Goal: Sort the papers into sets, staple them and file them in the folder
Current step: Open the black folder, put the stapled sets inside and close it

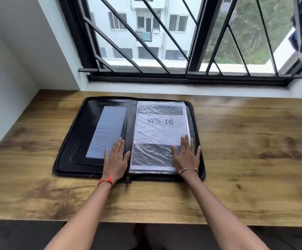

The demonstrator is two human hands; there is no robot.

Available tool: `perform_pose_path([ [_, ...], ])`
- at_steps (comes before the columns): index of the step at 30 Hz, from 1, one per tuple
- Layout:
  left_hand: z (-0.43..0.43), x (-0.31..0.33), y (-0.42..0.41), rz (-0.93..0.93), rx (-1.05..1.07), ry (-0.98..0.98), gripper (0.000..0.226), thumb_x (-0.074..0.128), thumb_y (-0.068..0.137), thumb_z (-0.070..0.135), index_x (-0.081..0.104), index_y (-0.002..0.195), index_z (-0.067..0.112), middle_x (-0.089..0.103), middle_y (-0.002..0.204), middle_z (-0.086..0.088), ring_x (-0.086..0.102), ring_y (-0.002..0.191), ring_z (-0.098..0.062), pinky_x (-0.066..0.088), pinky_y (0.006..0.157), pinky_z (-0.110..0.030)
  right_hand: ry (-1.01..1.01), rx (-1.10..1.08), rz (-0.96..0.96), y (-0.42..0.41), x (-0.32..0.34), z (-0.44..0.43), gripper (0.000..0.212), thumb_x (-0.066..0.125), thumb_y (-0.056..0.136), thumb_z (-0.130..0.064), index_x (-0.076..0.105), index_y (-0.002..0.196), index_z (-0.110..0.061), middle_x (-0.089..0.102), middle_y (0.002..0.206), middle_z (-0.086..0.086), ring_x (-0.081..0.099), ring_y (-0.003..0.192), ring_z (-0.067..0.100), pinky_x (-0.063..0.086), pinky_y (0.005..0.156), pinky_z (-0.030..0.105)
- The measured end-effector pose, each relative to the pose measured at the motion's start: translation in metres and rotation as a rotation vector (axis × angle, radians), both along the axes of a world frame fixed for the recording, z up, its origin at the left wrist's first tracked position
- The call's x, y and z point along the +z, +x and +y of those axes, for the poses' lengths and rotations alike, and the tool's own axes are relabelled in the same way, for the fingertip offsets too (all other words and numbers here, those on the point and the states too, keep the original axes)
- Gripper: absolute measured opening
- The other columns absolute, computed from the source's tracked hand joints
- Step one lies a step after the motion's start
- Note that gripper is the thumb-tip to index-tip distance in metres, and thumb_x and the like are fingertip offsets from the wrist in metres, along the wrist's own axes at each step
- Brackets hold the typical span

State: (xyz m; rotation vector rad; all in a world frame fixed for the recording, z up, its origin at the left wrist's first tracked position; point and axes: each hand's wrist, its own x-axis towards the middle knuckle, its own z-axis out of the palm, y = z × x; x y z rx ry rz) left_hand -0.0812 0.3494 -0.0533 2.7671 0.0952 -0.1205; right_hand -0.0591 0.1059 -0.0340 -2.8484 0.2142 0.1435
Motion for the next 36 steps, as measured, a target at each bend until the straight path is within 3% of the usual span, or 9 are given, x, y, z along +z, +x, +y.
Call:
perform_pose_path([
  [6, 0.032, 0.018, -0.021, -0.012, 0.165, -0.065, 0.058, 0.025, 0.101, 0.039, 0.006, 0.15, 0.015, 0.001, 0.158, 0.002, -0.003, 0.145, -0.011, -0.005, 0.115, -0.045, 0.105, 0.147, -0.087, 0.011, 0.031, 0.045, 0.067, 0.026, 0.097, -0.049, 0.002, 0.149, -0.015, -0.005, 0.157, -0.002, -0.007, 0.145, 0.013, -0.007, 0.117, 0.04],
  [14, 0.077, 0.04, -0.022, -0.111, 0.313, -0.146, 0.053, 0.035, 0.099, 0.035, 0.029, 0.144, 0.007, 0.021, 0.153, -0.009, 0.007, 0.144, -0.024, 0.007, 0.114, -0.051, 0.177, 0.328, -0.164, 0.019, 0.061, 0.125, 0.062, 0.032, 0.097, -0.042, 0.015, 0.147, -0.009, 0.001, 0.157, 0.005, -0.002, 0.145, 0.017, 0.001, 0.119, 0.035],
  [27, 0.156, 0.039, 0.007, 0.077, 0.583, -0.149, 0.051, 0.056, 0.091, 0.026, 0.038, 0.132, 0.001, 0.036, 0.138, -0.019, 0.033, 0.127, -0.036, 0.034, 0.098, -0.047, 0.107, 0.443, 0.088, 0.016, 0.032, 0.225, 0.059, 0.041, 0.096, -0.037, 0.022, 0.142, -0.005, 0.012, 0.153, 0.015, 0.01, 0.143, 0.027, 0.018, 0.116, 0.041],
  [36, 0.184, 0.033, 0.027, 0.094, 0.648, -0.304, 0.032, 0.055, 0.09, 0.023, 0.058, 0.101, -0.008, 0.058, 0.113, -0.028, 0.048, 0.112, -0.042, 0.041, 0.087, -0.041, 0.048, 0.437, 0.217, 0.015, 0.025, 0.234, 0.057, 0.041, 0.095, -0.038, 0.026, 0.141, -0.006, 0.013, 0.154, 0.012, 0.012, 0.143, 0.024, 0.016, 0.114, 0.042],
])
